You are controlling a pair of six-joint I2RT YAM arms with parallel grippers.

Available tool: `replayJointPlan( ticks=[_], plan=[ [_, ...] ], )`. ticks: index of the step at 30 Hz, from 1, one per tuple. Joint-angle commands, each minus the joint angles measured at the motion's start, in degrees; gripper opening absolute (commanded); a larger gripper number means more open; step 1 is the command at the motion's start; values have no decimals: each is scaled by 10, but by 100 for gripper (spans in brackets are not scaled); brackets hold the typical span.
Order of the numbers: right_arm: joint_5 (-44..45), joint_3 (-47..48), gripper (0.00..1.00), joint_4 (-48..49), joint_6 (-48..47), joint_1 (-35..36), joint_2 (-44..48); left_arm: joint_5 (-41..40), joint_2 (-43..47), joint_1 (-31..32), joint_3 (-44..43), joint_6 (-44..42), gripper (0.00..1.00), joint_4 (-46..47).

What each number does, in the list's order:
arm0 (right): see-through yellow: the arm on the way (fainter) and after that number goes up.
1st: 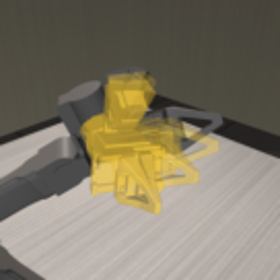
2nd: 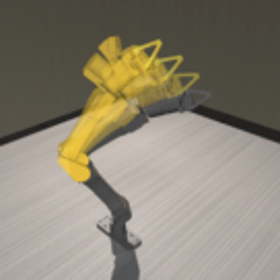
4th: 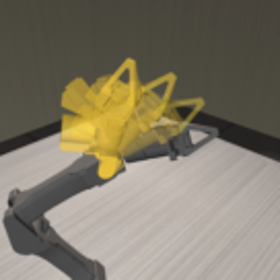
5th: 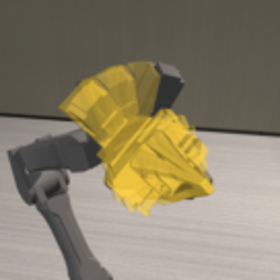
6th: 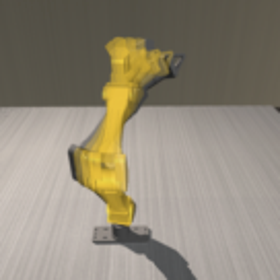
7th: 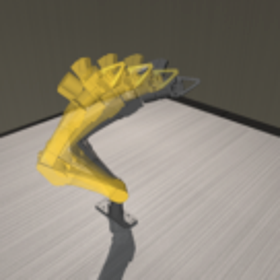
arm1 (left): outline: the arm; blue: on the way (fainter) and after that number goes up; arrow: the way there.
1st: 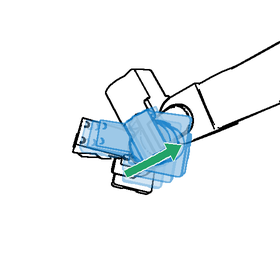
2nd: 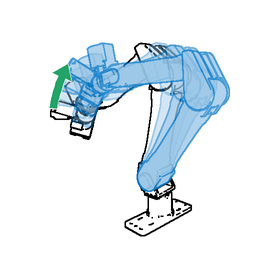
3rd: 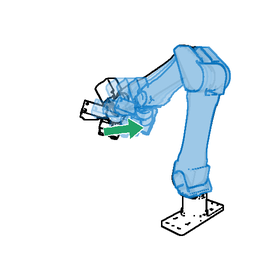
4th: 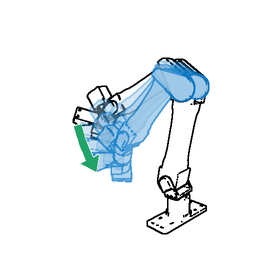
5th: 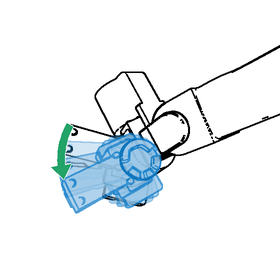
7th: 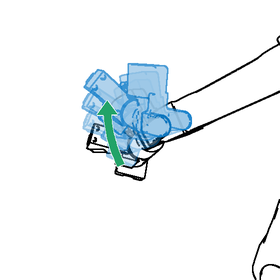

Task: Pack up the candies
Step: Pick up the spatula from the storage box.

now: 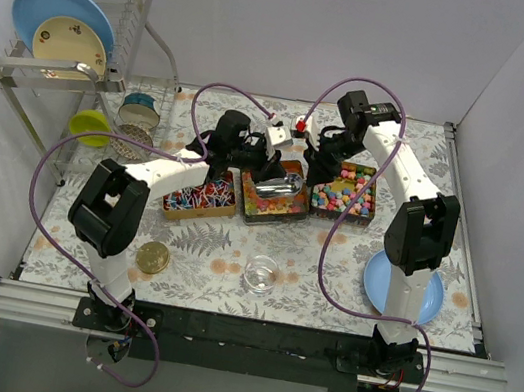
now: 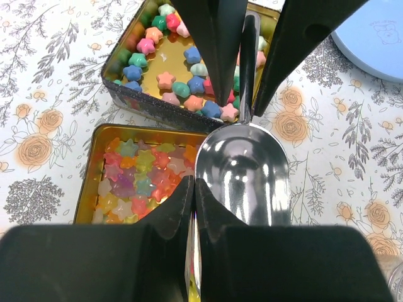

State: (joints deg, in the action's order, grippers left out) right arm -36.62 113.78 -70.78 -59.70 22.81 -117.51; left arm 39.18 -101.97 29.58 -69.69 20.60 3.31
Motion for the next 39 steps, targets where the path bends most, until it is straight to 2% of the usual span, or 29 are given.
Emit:
replayJointPlan(
  ticks=[1, 4, 10, 13, 14, 17, 18, 21, 23, 26, 29, 33, 39],
  plan=[
    [6, -4, 30, -6, 6, 3, -1, -8, 54, 0, 8, -3, 0, 31],
    [3, -1, 18, -11, 5, 0, -3, -9, 58, 0, 15, -9, 0, 36],
    [0, 8, 1, -24, -1, -5, -8, -33, 57, -1, 29, -7, 0, 48],
    [11, 9, 1, -27, -15, -13, 0, -95, 61, -1, 39, 35, 30, 76],
    [18, 10, 1, -30, -23, -20, 7, -113, 69, 0, 42, 44, 45, 96],
    [68, 25, 1, -24, -50, -42, 20, -193, 87, -1, 49, 84, 63, 121],
    [82, 33, 1, -29, -66, -48, 22, -211, 92, -1, 49, 92, 64, 122],
    [173, 35, 1, -42, -133, -60, 34, -216, 98, -1, 57, 104, 67, 105],
    [231, 19, 1, -39, -173, -65, 55, -190, 95, -1, 62, 111, 67, 80],
    [312, -1, 1, -31, -213, -69, 68, -149, 75, -1, 61, 124, 63, 33],
    [390, 0, 1, -20, -239, -73, 66, -122, 71, -1, 74, 138, 61, 25],
    [456, 4, 1, -15, -282, -73, 64, -103, 71, 1, 97, 139, 60, 32],
    [547, -51, 1, 29, -366, -73, 83, -88, 49, 2, 104, 144, 57, 14]
  ],
)
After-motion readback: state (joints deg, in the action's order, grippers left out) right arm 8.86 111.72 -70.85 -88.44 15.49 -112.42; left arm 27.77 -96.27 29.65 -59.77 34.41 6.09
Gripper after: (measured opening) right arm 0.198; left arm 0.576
